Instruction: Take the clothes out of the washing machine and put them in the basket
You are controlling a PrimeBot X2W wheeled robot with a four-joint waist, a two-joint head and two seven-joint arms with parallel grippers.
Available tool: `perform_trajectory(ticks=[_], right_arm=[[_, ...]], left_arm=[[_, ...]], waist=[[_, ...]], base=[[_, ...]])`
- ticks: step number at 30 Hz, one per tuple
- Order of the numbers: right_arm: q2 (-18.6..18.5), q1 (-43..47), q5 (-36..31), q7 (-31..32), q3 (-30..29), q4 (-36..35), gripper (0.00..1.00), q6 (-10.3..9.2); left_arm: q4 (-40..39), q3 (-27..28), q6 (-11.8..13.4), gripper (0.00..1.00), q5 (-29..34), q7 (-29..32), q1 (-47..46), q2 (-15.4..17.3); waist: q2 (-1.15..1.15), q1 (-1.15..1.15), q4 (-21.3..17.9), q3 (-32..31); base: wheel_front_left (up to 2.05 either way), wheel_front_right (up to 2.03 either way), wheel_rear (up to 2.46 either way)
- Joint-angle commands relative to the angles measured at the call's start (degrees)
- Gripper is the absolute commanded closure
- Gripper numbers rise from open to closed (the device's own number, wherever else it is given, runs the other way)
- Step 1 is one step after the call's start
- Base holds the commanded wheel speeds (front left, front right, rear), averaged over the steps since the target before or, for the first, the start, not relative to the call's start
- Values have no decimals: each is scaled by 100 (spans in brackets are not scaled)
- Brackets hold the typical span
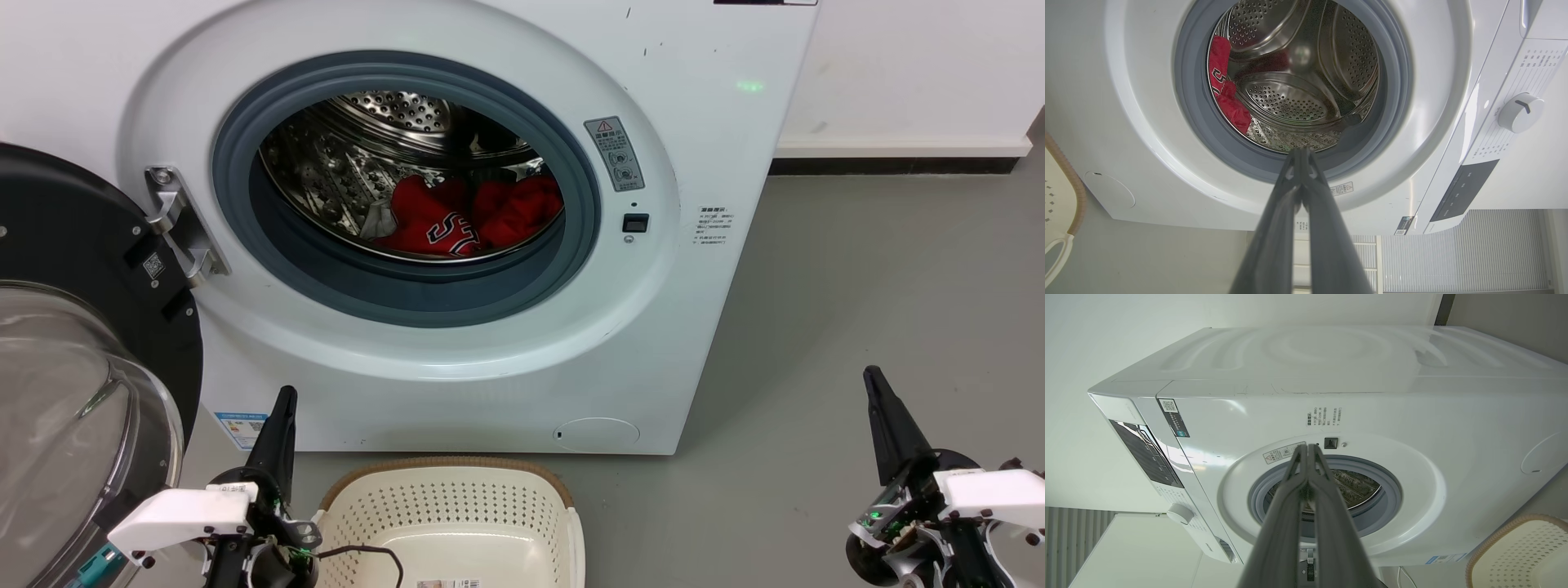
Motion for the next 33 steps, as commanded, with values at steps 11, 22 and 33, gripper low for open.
perform_trajectory(ticks=[11,22,33], right_arm=[[0,31,0,-5,3,51,0,0],[5,193,-214,-263,-2,81,0,-1],[5,118,-1431,-552,-164,3,0,-1]], left_arm=[[56,-7,3,0,2,-8,30,-4],[44,-9,6,0,161,-264,223,-15],[111,311,3,0,788,-554,231,-12]], waist=[[0,0,0,0],[0,0,-6,8],[0,0,-19,16]], base=[[0,0,0],[0,0,0],[0,0,0]])
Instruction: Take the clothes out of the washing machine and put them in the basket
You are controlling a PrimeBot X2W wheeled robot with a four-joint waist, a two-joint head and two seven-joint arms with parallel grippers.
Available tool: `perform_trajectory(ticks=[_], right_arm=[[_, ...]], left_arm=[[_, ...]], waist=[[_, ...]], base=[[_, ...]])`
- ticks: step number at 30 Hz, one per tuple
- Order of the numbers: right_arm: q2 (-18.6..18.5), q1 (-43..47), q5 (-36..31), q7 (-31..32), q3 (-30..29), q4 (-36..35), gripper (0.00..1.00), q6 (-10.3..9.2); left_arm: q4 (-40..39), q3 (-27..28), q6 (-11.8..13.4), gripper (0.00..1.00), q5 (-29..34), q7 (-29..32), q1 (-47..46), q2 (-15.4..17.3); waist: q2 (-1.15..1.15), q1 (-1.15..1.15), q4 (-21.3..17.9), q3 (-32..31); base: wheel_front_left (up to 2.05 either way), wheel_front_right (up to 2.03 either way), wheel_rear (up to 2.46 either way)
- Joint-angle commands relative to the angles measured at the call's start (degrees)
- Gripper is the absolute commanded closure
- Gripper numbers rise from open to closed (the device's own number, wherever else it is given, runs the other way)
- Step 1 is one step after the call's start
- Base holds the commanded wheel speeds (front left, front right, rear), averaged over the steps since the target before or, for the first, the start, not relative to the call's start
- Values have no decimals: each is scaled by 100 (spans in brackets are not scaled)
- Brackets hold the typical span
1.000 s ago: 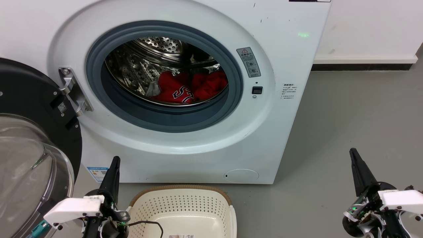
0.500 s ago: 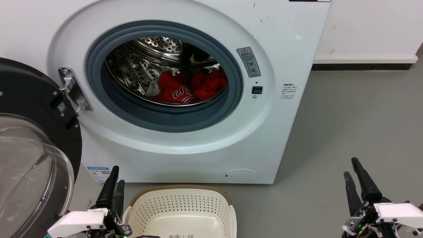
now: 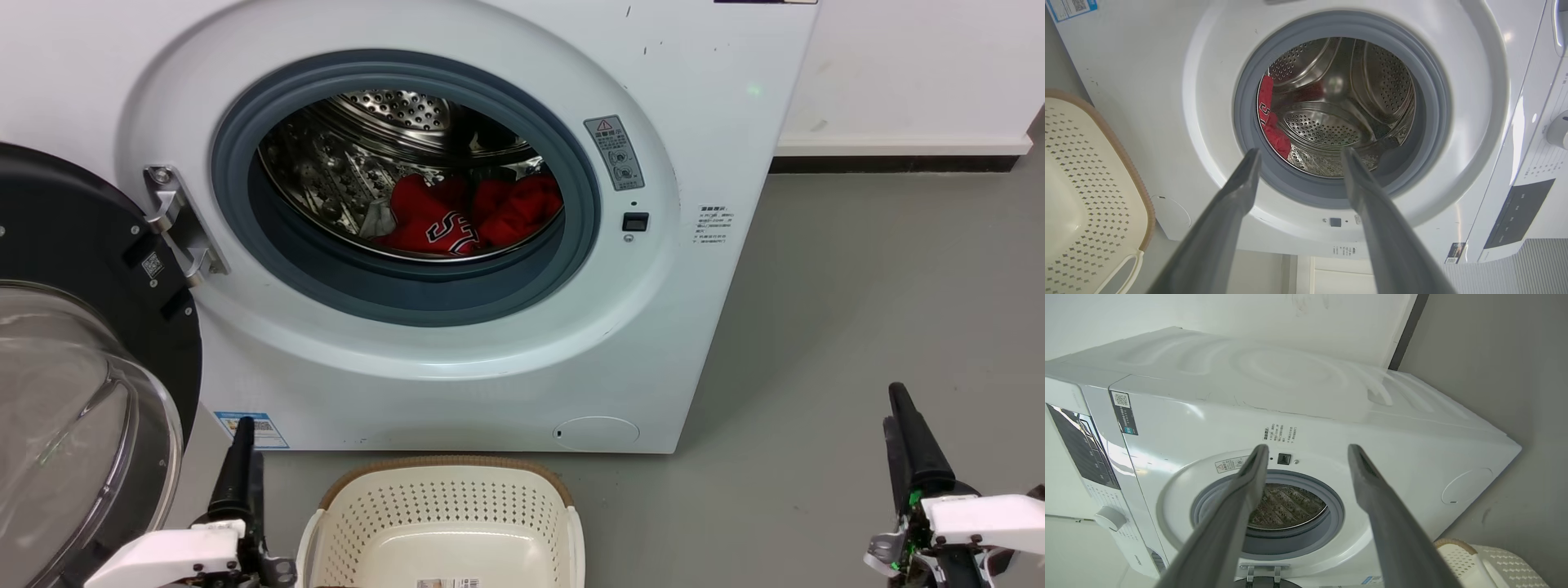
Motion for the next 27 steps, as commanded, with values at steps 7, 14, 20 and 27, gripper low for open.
perform_trajectory(ticks=[7,14,20,27], right_arm=[[-16,-177,-1522,-221,-124,-454,0,0],[-16,-199,-2923,-378,-11,-1134,0,0],[-17,-172,-3899,-499,203,-1514,0,0],[-17,-140,-4724,-636,336,-1794,0,0]], left_arm=[[-327,420,66,0,823,-220,-156,16],[-846,545,237,0,1630,-375,-170,17],[-1395,338,546,0,2396,-499,-47,18],[-1836,36,748,0,3048,-636,70,20]], waist=[[0,0,-11,19],[0,0,-14,51],[0,0,-17,81],[0,0,-21,119]], base=[[0,0,0],[0,0,0],[0,0,0],[0,0,0]])
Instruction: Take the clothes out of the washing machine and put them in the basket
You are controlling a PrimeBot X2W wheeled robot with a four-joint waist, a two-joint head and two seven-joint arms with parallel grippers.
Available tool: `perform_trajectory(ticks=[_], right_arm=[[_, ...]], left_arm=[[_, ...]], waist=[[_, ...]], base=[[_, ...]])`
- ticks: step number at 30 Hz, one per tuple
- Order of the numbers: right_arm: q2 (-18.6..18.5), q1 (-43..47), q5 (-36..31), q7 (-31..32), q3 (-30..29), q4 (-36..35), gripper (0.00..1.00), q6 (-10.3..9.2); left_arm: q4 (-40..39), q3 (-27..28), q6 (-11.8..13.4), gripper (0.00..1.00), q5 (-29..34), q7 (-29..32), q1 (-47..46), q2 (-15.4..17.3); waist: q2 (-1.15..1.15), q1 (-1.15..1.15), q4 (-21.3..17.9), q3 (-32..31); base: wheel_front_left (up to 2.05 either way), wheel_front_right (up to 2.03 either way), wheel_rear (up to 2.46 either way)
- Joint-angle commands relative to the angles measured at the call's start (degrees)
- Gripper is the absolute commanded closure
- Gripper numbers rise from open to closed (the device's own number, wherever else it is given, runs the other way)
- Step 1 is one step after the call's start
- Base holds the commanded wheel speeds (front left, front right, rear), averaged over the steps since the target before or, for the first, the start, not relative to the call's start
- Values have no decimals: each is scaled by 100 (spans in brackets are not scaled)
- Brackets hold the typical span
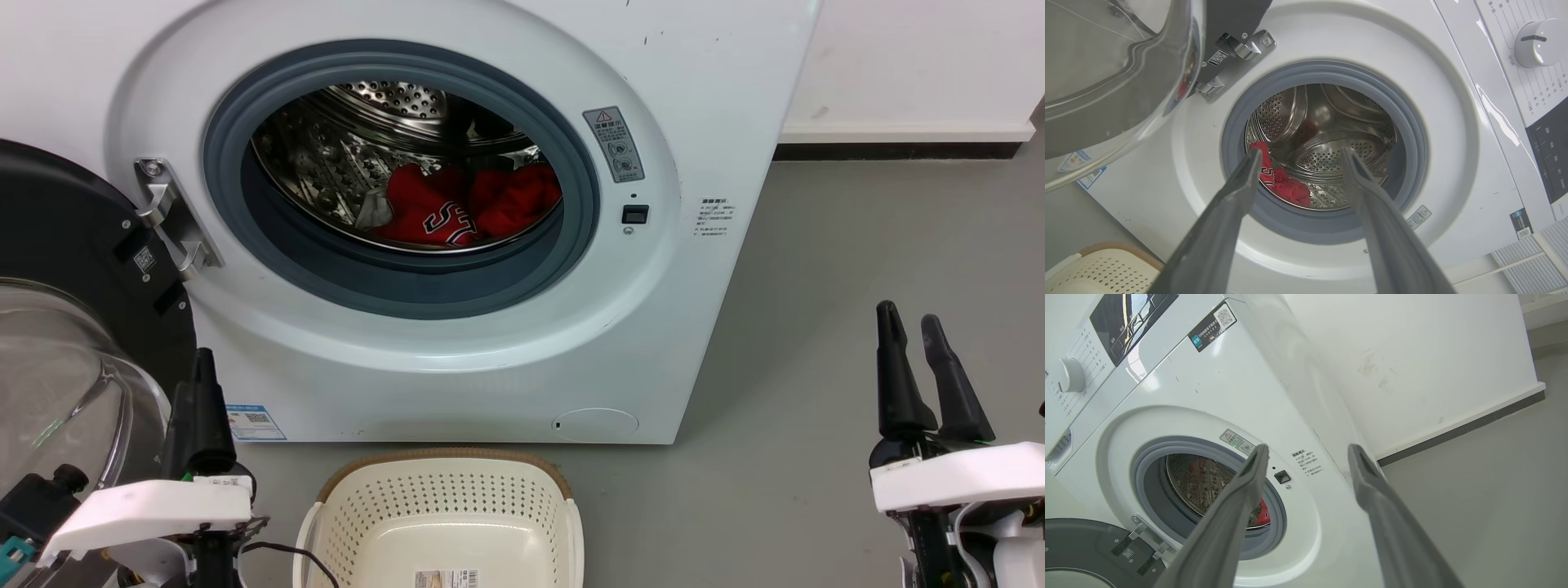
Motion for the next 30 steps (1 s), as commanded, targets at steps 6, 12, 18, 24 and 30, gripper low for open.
perform_trajectory(ticks=[6,12,18,24,30], right_arm=[[-24,-64,-861,-175,146,-328,0,0],[-24,-52,-1316,-263,219,-420,0,0],[-24,1,-1860,-361,300,-507,0,0],[-24,57,-2244,-453,313,-495,0,0],[-24,155,-2678,-539,344,-396,0,0]], left_arm=[[-430,-316,85,0,917,-164,65,16],[-622,-486,99,0,1349,-248,101,17],[-763,-686,152,0,1972,-347,175,18],[-819,-911,231,0,2674,-436,260,18],[-583,-1053,429,0,3001,-527,363,19]], waist=[[0,0,-7,30],[0,0,-15,42],[0,0,-29,20],[0,0,-48,6],[0,0,-56,7]], base=[[0,0,0],[0,0,0],[0,0,0],[0,0,0],[0,0,0]])
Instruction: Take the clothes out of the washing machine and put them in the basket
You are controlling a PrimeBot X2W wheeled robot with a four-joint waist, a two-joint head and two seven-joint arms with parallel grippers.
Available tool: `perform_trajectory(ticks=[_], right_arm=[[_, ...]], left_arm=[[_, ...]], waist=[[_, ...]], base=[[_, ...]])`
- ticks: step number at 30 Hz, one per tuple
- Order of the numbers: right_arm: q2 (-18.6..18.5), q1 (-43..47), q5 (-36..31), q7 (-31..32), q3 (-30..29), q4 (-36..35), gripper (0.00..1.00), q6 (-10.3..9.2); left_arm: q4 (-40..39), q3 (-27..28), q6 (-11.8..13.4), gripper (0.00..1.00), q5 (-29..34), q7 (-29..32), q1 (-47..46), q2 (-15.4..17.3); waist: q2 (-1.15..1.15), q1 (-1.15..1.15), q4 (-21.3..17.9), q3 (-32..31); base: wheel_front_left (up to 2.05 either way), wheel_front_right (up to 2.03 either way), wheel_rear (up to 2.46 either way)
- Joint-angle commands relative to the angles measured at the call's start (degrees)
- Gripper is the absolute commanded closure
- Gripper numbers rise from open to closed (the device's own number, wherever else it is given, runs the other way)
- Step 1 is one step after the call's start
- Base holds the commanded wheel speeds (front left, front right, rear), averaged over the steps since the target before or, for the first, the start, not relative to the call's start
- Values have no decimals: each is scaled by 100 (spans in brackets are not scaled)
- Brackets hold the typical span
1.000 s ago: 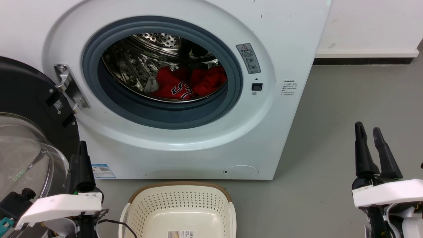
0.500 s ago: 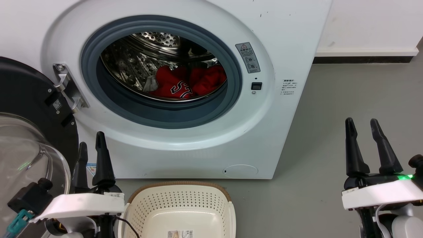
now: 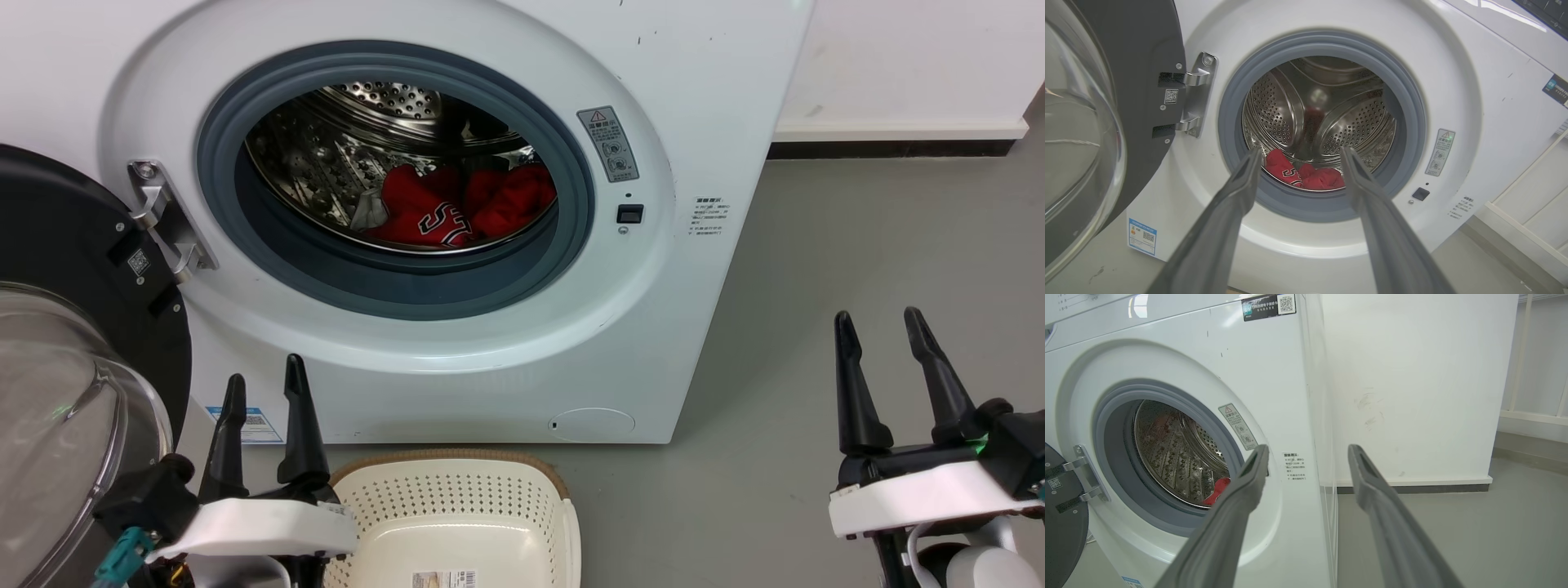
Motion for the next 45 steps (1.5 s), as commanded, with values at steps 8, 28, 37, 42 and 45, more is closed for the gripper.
perform_trajectory(ticks=[8,28,37,42,45], right_arm=[[-21,78,-602,-156,52,171,0,0],[-19,115,-1891,-405,178,-12,0,-1],[-11,252,-1311,-520,131,633,0,-1],[-12,187,-1220,-577,137,1052,0,-2],[-11,132,-1344,-603,130,1142,0,-2]], left_arm=[[133,-255,19,0,951,-149,3,25],[223,-1079,771,0,2178,-399,-37,497],[468,-1108,791,0,2185,-520,110,482],[732,-945,556,0,2289,-573,184,352],[789,-865,473,0,2462,-594,180,296]], waist=[[0,0,-8,13],[0,0,-46,75],[0,0,-45,76],[0,0,-58,83],[0,0,-68,93]], base=[[0,0,0],[0,0,0],[0,0,0],[0,0,0],[0,0,0]])
